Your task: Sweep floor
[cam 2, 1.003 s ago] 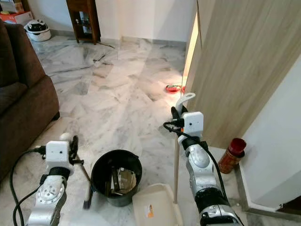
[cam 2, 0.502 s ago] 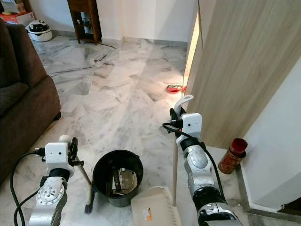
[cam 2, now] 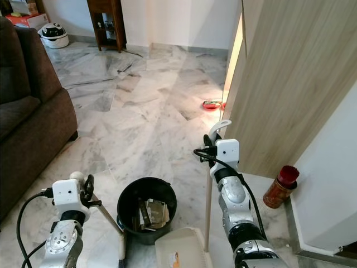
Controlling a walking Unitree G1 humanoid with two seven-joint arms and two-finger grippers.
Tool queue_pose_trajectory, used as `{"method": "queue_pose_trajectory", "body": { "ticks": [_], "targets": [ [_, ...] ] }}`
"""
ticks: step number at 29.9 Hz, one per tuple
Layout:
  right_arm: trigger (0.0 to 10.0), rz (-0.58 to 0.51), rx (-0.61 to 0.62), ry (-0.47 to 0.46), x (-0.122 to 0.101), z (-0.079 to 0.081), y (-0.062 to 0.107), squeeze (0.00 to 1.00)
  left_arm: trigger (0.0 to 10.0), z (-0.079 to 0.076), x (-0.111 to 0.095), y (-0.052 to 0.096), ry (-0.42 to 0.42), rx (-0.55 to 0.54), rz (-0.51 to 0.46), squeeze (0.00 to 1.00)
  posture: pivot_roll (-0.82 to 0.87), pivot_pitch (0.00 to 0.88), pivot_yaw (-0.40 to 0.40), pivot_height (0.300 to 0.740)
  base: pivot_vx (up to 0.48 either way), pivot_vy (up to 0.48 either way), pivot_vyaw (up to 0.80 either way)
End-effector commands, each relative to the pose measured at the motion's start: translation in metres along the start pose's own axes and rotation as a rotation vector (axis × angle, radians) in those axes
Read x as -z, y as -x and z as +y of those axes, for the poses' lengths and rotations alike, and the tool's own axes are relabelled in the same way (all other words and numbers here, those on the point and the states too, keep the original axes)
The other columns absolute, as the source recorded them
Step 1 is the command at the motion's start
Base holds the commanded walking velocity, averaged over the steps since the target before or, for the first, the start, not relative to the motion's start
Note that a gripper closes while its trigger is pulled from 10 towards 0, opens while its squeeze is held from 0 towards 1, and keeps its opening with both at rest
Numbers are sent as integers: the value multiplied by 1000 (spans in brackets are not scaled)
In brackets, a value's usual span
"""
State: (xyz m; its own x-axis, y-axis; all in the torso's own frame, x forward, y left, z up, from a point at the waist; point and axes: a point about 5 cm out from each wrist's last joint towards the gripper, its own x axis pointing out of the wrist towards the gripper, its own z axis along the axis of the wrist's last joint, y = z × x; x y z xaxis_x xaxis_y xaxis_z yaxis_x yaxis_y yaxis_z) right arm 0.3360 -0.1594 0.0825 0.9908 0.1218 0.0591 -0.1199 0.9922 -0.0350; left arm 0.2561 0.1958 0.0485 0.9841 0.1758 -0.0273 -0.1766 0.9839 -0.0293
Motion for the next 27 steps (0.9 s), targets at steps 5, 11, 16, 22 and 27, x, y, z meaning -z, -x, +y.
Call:
{"method": "queue_pose_trajectory", "body": {
  "ticks": [5, 11, 16, 22, 27],
  "targets": [
    [10000, -43, 11, -5, -9, 0, -6, 0, 10000, -4, 3, 2, 30, 20, 10, 0, 21, 0, -2, 740, 0, 0, 0],
    [10000, -39, 9, -8, -7, 2, -5, 0, 10000, -5, 2, 2, 33, 25, 5, 0, 24, 0, -2, 740, 0, 0, 0],
    [10000, -40, 9, -9, -7, 3, -5, 0, 10000, -5, 2, 3, 34, 28, 5, 0, 23, 0, 0, 740, 0, 0, 0],
    [10000, -39, 10, -6, -7, 2, -6, 0, 10000, -6, 2, 2, 36, 30, 2, 0, 23, 0, -1, 740, 0, 0, 0],
    [10000, -39, 10, -10, -7, 3, -7, 0, 10000, -7, 1, 2, 39, 33, 3, 0, 23, 0, 0, 740, 0, 0, 0]
  ]
}}
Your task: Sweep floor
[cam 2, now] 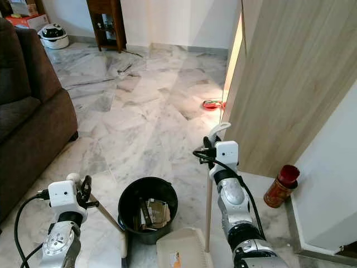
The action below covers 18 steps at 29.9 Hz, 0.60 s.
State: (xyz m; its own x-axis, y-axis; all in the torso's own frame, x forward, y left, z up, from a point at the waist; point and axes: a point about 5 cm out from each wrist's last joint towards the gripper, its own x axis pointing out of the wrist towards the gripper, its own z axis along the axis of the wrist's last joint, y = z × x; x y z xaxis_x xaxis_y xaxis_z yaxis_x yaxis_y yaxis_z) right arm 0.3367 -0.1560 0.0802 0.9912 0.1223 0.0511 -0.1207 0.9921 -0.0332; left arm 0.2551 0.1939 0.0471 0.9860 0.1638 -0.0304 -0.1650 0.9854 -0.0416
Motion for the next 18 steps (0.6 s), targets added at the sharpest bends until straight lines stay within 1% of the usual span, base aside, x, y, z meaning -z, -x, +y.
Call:
{"method": "queue_pose_trajectory", "body": {
  "ticks": [1, 18],
  "targets": [
    [10000, -47, 10, -9, -10, 0, -6, 0, 10000, -5, 0, 0, 28, 21, -1, 0, 23, 0, 0, 740, 0, 0, 0],
    [10000, -41, 5, -14, -10, 3, -7, 0, 10000, -5, -1, -1, 32, 18, -6, 0, 25, 3, -1, 740, -262, 0, 0]
  ]
}}
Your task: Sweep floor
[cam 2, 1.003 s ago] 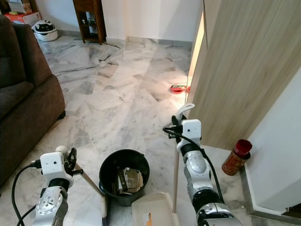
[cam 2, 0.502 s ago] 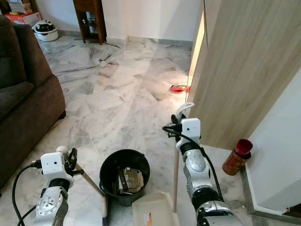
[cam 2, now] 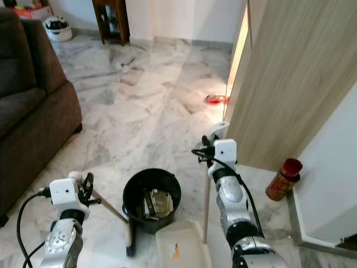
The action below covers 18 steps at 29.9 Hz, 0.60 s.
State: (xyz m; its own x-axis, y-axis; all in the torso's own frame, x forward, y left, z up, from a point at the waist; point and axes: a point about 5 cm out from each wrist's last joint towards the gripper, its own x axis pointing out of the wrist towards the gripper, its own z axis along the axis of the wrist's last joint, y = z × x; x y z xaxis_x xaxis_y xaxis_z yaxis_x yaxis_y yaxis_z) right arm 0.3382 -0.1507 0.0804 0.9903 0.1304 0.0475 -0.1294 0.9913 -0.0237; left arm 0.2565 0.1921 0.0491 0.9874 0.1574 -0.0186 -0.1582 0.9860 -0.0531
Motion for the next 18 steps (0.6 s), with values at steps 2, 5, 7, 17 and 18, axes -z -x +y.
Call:
{"method": "queue_pose_trajectory", "body": {
  "ticks": [2, 5, 7, 17, 18],
  "targets": [
    [10000, -45, 12, -4, -9, -2, -5, 0, 10000, -3, 1, 0, 21, 10, 5, 0, 25, 3, -1, 740, -285, 0, 0],
    [10000, -43, 12, -5, -9, -2, -5, 0, 10000, -3, 1, 0, 20, 9, 4, 0, 26, 7, -2, 740, -277, 0, 0],
    [10000, -42, 11, -5, -9, -2, -5, 0, 10000, -3, 1, 0, 21, 8, 3, 0, 27, 9, -3, 740, -270, 0, 0],
    [10000, -32, 9, -7, -8, -1, -6, 0, 10000, -3, 0, 0, 24, 7, 3, 0, 26, 17, -7, 740, -267, 0, 0],
    [10000, -27, 8, -8, -7, -2, -6, 0, 10000, -4, 0, 0, 26, 6, 2, 0, 24, 20, -10, 740, -262, 0, 0]
  ]
}}
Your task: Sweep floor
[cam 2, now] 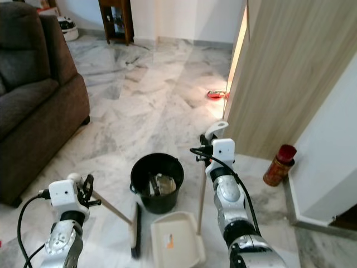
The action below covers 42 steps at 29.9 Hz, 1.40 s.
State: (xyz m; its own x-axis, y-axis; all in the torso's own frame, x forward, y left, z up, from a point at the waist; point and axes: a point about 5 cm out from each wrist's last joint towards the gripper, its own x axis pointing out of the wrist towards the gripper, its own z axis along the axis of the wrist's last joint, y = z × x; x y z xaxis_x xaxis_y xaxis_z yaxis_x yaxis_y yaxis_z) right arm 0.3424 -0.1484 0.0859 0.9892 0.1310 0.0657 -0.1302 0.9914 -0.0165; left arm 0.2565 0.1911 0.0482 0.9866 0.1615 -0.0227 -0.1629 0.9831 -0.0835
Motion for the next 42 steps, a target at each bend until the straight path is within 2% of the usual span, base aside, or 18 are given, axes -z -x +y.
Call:
{"method": "queue_pose_trajectory", "body": {
  "ticks": [1, 14, 21, 29, 32, 42],
  "targets": [
    [10000, -8, 9, -1, -2, -3, -1, 0, 10000, -3, -1, 0, -5, 11, -2, 0, 24, 20, -10, 740, -262, 0, 0],
    [10000, 110, 22, -41, 18, -6, 8, 0, 10000, -1, 5, -4, -10, 3, 28, 0, 7, 30, 1, 740, -82, 0, 0],
    [10000, 184, 29, -71, 33, -6, 16, 0, 10000, 3, 15, -5, -3, 5, 83, 0, 3, 24, 10, 740, 0, 0, 0],
    [10000, 316, 51, -79, 55, -7, 30, 0, 10000, 9, 39, 3, 0, -5, 191, 0, 1, 13, 17, 740, 0, 0, 0],
    [10000, 338, 55, -80, 58, -7, 32, 0, 10000, 8, 40, 3, 0, -1, 194, 0, 2, 10, 17, 740, 0, 0, 0],
    [10000, 324, 60, -113, 58, -4, 32, 0, 10000, 4, 40, 2, 8, 19, 179, 0, 7, 0, 23, 740, 0, 0, -800]
  ]
}}
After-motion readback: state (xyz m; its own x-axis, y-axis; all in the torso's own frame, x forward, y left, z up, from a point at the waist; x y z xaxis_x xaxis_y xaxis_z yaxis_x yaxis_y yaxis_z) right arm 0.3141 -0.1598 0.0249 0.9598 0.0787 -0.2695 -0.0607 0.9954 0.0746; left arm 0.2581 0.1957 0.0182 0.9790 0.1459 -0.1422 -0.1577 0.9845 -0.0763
